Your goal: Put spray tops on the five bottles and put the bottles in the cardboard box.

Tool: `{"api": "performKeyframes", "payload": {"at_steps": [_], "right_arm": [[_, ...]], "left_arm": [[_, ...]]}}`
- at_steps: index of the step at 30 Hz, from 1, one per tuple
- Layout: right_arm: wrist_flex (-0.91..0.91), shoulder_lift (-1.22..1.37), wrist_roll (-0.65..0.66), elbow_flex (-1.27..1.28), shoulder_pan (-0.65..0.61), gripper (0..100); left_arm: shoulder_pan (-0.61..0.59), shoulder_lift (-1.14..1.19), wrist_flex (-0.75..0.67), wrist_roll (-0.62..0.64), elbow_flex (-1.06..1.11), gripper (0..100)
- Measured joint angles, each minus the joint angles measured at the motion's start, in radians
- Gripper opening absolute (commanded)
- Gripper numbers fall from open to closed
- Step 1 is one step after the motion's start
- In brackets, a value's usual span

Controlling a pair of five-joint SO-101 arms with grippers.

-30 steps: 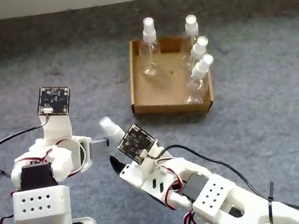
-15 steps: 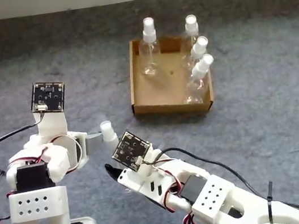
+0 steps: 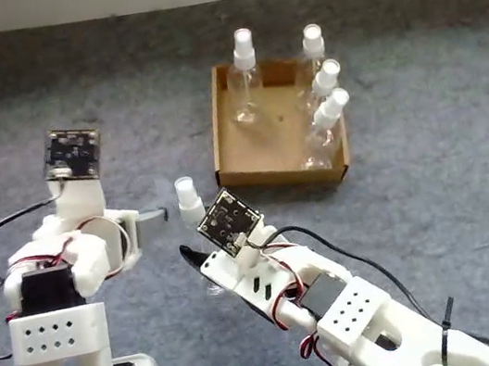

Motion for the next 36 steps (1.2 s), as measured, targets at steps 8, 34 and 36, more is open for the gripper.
{"api": "performKeyframes", "payload": {"at_steps": [8, 34, 36], "right_arm": [[-0.002, -0.018, 0.005, -0.091, 0.089, 0.4], [0.786, 0.018, -0.061, -0.750, 0.190, 0.4], [0.816, 0.008, -0.061, -0.752, 0.175, 0.4]], "left_arm": [[-0.133, 0.000, 0.000, 0.000, -0.041, 34], [0.330, -0.483, -0.043, -0.028, 0.196, 36], [0.356, -0.483, -0.051, -0.028, 0.198, 36]]}}
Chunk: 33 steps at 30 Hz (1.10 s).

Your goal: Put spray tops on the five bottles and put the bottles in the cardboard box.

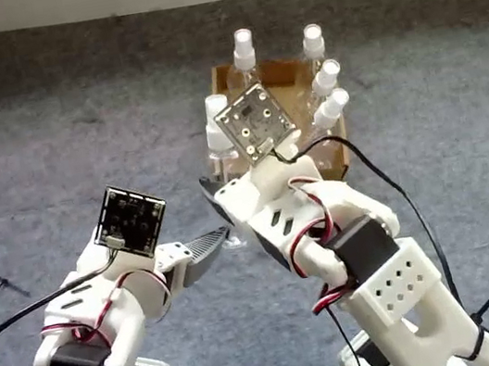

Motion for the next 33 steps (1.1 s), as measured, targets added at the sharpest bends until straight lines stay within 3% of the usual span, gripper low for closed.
{"api": "performKeyframes", "payload": {"at_steps": [19, 23, 28, 33], "right_arm": [[0.083, -0.005, 0.003, -0.008, -0.026, 0.4], [-0.055, -0.005, 0.092, -0.006, -0.015, 0.4], [-0.255, 0.083, 0.236, -0.008, 0.101, 0.4], [-0.381, 0.264, 0.279, -0.006, 0.172, 0.4]], "left_arm": [[-0.063, -0.003, -0.074, -0.006, 0.117, 36], [-0.052, -0.014, -0.066, -0.006, 0.129, 36], [-0.008, -0.005, -0.049, -0.006, 0.192, 36], [-0.011, -0.003, -0.109, -0.006, 0.265, 36]]}}
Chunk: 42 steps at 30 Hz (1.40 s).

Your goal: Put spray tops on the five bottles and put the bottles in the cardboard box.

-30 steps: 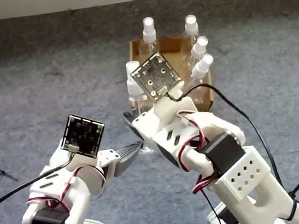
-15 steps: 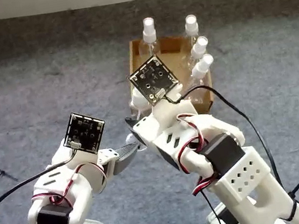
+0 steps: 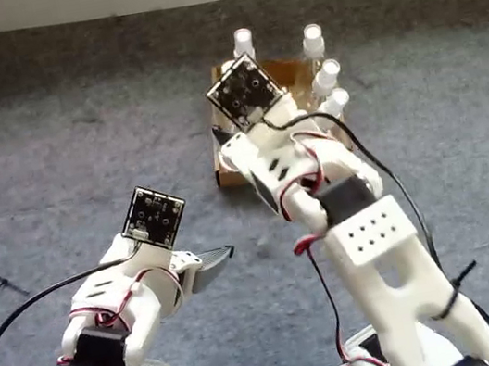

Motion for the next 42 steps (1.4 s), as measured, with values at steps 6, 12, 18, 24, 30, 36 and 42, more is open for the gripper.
{"api": "performKeyframes", "payload": {"at_steps": [6, 12, 18, 24, 30, 36, 42], "right_arm": [[-0.218, 0.041, 0.003, 0.038, 0.005, 0.4], [-0.354, 0.043, 0.003, 0.169, 0.005, 0.4], [-0.362, 0.054, 0.031, 0.192, 0.008, 0.4], [-0.364, 0.147, 0.038, 0.212, 0.008, 0.4], [-0.379, 0.199, 0.040, 0.210, 0.011, 0.4], [-0.387, 0.207, 0.038, 0.209, 0.012, 0.4], [-0.387, 0.209, 0.038, 0.209, 0.012, 0.4]], "left_arm": [[0.002, 0.000, -0.028, 0.000, 0.023, 36], [0.000, 0.000, -0.028, 0.000, 0.023, 36], [0.002, 0.000, -0.028, 0.000, 0.023, 36], [0.002, 0.000, -0.028, 0.000, 0.023, 36], [0.002, 0.000, -0.028, 0.000, 0.023, 36], [0.002, 0.000, -0.028, 0.000, 0.023, 36], [0.002, 0.000, -0.028, 0.000, 0.023, 36]]}}
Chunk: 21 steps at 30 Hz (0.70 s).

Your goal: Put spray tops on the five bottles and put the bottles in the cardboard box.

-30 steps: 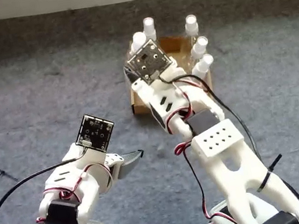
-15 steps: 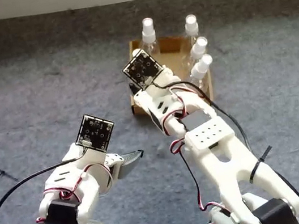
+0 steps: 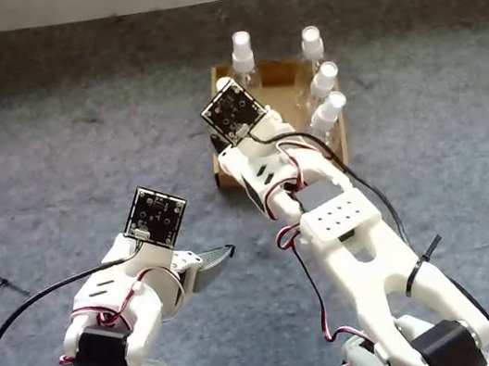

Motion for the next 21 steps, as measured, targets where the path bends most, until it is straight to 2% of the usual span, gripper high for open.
{"api": "performKeyframes", "payload": {"at_steps": [21], "right_arm": [[0.003, 0.014, 0.002, -0.063, 0.000, 0.4]], "left_arm": [[-0.021, 0.000, -0.002, 0.000, 0.000, 36]]}}
